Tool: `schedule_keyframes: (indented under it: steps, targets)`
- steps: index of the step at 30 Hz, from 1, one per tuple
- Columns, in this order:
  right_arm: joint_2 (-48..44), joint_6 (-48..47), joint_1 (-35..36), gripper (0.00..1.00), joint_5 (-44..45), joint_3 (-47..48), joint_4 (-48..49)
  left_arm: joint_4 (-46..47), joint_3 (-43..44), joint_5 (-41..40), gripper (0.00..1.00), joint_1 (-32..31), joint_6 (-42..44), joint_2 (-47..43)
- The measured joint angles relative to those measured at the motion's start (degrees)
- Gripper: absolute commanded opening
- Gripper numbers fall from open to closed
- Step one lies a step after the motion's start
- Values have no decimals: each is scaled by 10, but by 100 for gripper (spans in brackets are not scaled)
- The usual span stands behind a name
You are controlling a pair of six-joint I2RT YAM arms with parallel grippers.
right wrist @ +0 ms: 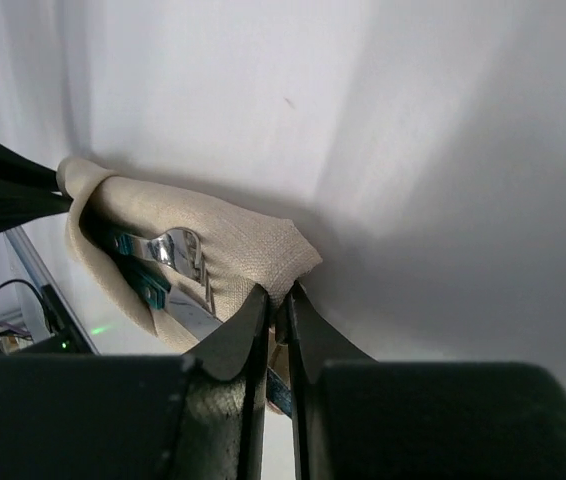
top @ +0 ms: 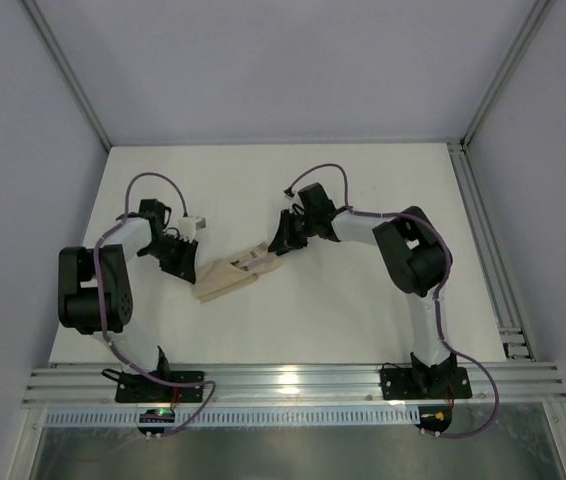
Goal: Fold the napkin into a case and place the utensils inside
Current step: Move the smaller rectangle folded napkin to the center of the board, then reset both arms
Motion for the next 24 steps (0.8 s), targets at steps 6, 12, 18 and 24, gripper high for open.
schedule_keyframes:
  steps: [6, 12, 18, 24]
  targets:
    - [110, -17, 31, 15, 7, 198, -74, 0, 0, -7, 21, 81, 19, -7]
    - [156, -33, 35, 42, 15, 289, -136, -5, 0, -19, 25, 91, 33, -12]
    - [158, -68, 28, 50, 44, 341, -186, -7, -2, -21, 29, 98, 35, -24]
    - [137, -103, 17, 32, 126, 356, -231, -10, -2, -23, 30, 98, 35, -30]
